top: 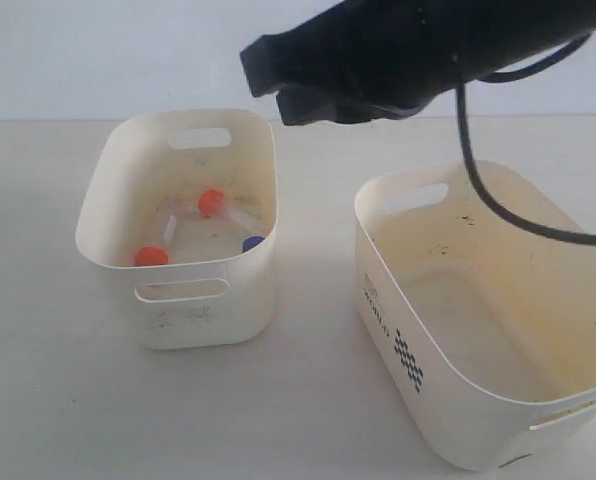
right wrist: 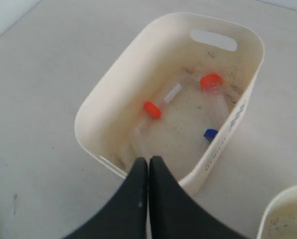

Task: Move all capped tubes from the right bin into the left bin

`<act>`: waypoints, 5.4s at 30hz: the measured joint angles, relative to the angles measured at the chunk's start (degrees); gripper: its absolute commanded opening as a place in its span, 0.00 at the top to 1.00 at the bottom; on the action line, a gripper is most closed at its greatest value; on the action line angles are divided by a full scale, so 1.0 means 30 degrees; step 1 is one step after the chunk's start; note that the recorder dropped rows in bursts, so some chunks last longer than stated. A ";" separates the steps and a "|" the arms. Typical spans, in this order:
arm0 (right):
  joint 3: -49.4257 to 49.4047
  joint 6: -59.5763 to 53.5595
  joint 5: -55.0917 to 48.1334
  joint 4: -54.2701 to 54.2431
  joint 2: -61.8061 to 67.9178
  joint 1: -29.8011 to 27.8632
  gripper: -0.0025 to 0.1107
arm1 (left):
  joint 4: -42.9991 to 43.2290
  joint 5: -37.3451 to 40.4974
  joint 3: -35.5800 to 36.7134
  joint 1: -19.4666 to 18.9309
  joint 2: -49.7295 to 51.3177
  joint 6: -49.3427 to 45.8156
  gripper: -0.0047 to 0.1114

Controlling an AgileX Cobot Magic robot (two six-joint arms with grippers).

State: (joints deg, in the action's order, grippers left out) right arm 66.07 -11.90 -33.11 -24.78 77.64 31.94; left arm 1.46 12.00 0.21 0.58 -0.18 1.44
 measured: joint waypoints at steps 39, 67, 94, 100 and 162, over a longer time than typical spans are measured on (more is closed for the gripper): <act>-0.4799 0.2469 0.0691 0.0932 -0.2892 0.0000 0.98 | 0.0000 0.0000 0.0000 0.0000 0.0000 0.0000 0.92; -0.4827 0.1555 0.1479 0.1331 -1.0730 -0.0051 0.98 | 0.0000 0.0000 0.0000 0.0000 0.0000 0.0000 0.92; -2.1952 0.3315 1.0409 -0.1164 -2.5553 -0.9930 0.98 | 0.0000 0.0000 0.0000 0.0000 0.0000 0.0000 0.92; -2.1952 0.3315 0.7469 0.3481 -2.5757 -0.9930 0.98 | 0.0000 0.0000 0.0000 0.0000 0.0000 0.0000 0.92; -2.2044 0.3516 0.4146 0.5851 -2.5781 -0.9930 0.98 | 0.0000 0.0000 0.0000 0.0000 0.0000 0.0000 0.92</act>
State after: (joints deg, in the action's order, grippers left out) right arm -0.06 -1.35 -20.67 -7.23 0.30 2.15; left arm 1.46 12.00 0.21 0.58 -0.18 1.44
